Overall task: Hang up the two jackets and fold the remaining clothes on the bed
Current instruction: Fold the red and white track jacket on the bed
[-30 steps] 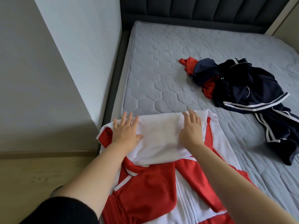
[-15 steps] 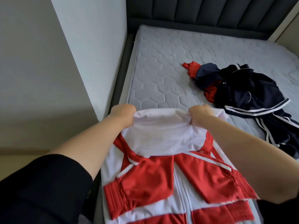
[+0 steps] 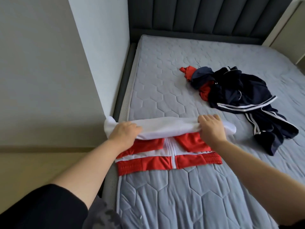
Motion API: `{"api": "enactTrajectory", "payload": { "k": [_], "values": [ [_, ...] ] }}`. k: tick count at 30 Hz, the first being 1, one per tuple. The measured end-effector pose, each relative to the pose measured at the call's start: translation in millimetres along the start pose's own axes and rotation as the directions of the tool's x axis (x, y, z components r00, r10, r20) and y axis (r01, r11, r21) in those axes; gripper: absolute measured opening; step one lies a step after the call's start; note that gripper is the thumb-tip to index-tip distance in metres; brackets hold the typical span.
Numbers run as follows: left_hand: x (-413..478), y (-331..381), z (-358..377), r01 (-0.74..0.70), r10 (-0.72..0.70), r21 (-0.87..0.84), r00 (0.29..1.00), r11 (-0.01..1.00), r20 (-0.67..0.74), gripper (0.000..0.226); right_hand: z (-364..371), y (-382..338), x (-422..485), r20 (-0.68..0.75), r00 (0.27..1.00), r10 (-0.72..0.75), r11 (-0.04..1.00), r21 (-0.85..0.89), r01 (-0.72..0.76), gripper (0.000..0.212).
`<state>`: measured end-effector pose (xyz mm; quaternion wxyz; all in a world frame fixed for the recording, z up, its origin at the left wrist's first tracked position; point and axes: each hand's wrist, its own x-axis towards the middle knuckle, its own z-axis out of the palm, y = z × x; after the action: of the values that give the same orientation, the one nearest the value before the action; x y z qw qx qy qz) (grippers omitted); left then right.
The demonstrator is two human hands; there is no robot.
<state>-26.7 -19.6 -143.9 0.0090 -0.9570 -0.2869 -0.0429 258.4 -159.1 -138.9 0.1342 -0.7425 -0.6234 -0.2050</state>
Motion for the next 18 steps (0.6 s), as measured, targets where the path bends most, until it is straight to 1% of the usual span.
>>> {"api": "enactTrajectory", "payload": {
  "k": [2,4,6,8,10,12,13,15,16,18],
  "values": [
    [-20.4,9.8,17.3,-0.043,0.043,0.000,0.992,0.999,0.116,0.023,3.4,-3.4,-29.0,0.066,0.997,-0.050,0.998,-0.029,0.052,0.039],
    [-37.6,18.2,33.9,-0.049,0.042,0.022,0.968,0.999,0.248,0.027,9.2,-7.2,-55.3,0.163,0.984,-0.078,0.995,-0.053,0.088,0.039],
    [-49.7,25.5,45.7,-0.035,0.016,0.052,0.943,0.998,0.332,0.028,16.7,-11.3,-77.3,0.287,0.957,-0.030,0.999,-0.025,0.039,0.037],
    [-57.3,32.6,52.1,-0.029,0.008,0.062,0.951,0.998,0.308,0.025,23.1,-17.2,-98.0,0.377,0.926,0.026,0.999,0.029,-0.040,0.046],
    [-60.5,39.0,57.6,-0.055,0.024,0.103,0.961,0.993,0.275,0.036,28.1,-22.2,-114.8,0.391,0.920,-0.007,0.998,0.054,-0.016,0.062],
    [-60.9,47.1,59.6,-0.048,-0.011,0.210,0.963,0.977,0.268,0.038,31.9,-25.1,-120.1,0.362,0.931,-0.035,0.999,-0.022,0.046,0.072],
    [-60.1,50.7,58.8,-0.013,-0.055,0.256,0.965,0.967,0.256,0.034,32.5,-25.5,-117.5,0.370,0.929,-0.014,0.997,-0.066,0.041,0.073],
    [-56.6,54.0,56.5,0.057,-0.127,0.276,0.961,0.960,0.246,0.025,32.5,-25.8,-107.8,0.433,0.900,0.048,0.988,-0.151,0.020,0.063],
    [-54.7,53.1,55.3,0.073,-0.141,0.257,0.956,0.964,0.257,0.021,33.7,-26.1,-101.3,0.482,0.873,0.072,0.988,-0.157,0.005,0.054],
    [-50.3,46.7,51.2,0.087,-0.134,0.172,0.949,0.981,0.284,0.020,32.8,-28.3,-87.4,0.546,0.833,0.086,0.993,-0.114,-0.028,0.040]
  ]
}}
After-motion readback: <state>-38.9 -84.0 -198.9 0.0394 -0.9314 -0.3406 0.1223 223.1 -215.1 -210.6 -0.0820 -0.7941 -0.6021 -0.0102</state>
